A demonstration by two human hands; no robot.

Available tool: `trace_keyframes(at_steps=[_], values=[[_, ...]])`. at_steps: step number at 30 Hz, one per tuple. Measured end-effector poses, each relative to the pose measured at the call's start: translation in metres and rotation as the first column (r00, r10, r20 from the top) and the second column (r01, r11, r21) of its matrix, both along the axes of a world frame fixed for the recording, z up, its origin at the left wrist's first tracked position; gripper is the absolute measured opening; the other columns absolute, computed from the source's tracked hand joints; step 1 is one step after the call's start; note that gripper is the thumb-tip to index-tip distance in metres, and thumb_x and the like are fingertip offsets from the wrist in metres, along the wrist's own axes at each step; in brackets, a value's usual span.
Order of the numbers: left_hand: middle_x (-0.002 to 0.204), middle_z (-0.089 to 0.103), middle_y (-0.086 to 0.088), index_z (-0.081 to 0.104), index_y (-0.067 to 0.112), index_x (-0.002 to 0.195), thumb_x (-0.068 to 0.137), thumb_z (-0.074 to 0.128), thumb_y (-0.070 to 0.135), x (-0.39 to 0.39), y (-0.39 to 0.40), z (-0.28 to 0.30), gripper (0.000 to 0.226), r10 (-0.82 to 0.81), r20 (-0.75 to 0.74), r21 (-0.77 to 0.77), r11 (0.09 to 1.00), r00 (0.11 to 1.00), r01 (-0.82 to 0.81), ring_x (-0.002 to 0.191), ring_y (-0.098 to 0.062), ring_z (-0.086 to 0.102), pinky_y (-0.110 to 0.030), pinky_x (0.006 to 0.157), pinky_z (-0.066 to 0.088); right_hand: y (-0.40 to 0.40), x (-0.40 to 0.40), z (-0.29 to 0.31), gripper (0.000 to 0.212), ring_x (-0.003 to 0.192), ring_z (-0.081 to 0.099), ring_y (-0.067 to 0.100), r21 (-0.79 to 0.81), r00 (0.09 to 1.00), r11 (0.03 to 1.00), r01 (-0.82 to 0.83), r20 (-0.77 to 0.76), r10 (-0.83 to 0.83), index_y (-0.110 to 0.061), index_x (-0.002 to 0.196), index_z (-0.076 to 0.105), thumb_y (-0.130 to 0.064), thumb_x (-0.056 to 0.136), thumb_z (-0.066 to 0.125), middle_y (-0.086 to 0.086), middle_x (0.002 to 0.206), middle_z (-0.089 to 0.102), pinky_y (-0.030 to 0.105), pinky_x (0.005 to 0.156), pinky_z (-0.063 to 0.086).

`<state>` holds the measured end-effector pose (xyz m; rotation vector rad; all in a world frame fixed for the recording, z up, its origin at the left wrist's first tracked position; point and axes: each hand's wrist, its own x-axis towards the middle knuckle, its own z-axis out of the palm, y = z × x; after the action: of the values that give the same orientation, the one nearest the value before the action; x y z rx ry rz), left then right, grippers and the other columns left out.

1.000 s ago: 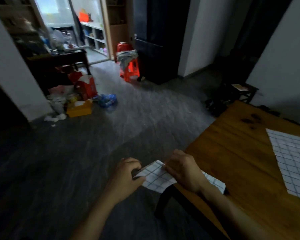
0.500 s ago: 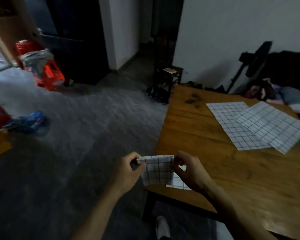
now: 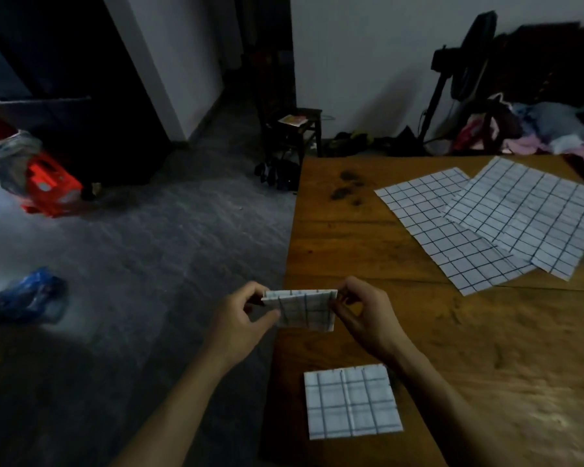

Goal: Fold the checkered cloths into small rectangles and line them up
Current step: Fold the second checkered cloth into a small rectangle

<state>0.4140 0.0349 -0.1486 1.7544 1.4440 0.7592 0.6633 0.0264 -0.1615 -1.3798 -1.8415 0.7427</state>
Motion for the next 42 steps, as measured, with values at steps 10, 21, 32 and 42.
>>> trace_keyframes(at_steps=[10,21,32,42], values=[[0.094,0.071,0.011,0.068,0.035,0.092,0.085,0.073,0.027,0.067,0.079,-0.045,0.011,-0.145,0.067,-0.242,0.957,0.987,0.157,0.090,-0.007,0.067,-0.027,0.073,0.056,0.016,0.055,-0.023,0.007,0.092,0.061,0.003,-0.040,0.970,0.971,0.236,-0.045,-0.238,-0.026,0.092,0.059,-0.022,0.086,0.060,-0.013,0.095,0.062,0.029,0.078,0.056],[0.081,0.064,0.009,0.062,0.033,0.082,0.089,0.068,0.033,0.064,0.117,-0.051,0.009,-0.415,-0.134,-0.075,0.910,0.900,0.408,0.071,-0.006,0.060,-0.026,0.057,0.049,0.002,0.049,-0.058,0.013,0.081,0.058,0.002,-0.146,0.900,0.888,0.436,0.064,-0.432,-0.028,0.089,0.059,-0.017,0.088,0.066,-0.013,0.087,0.061,0.029,0.073,0.053],[0.081,0.066,0.007,0.061,0.032,0.082,0.090,0.065,0.027,0.071,0.132,-0.089,0.010,-0.518,-0.098,-0.205,0.846,0.850,0.492,0.076,-0.001,0.063,-0.024,0.064,0.053,-0.003,0.041,-0.087,0.007,0.082,0.060,0.000,-0.424,0.849,0.744,0.516,0.144,-0.508,-0.026,0.095,0.062,-0.020,0.094,0.058,-0.011,0.091,0.064,0.018,0.069,0.050],[0.085,0.065,0.010,0.061,0.030,0.088,0.089,0.066,0.027,0.092,0.146,-0.126,0.006,-0.498,-0.175,-0.367,0.834,0.849,0.413,0.079,-0.004,0.062,-0.022,0.063,0.049,0.004,0.056,-0.101,0.015,0.071,0.059,0.009,-0.533,0.843,0.654,0.536,0.297,-0.449,-0.021,0.081,0.060,-0.026,0.095,0.055,-0.004,0.080,0.062,0.021,0.057,0.046]])
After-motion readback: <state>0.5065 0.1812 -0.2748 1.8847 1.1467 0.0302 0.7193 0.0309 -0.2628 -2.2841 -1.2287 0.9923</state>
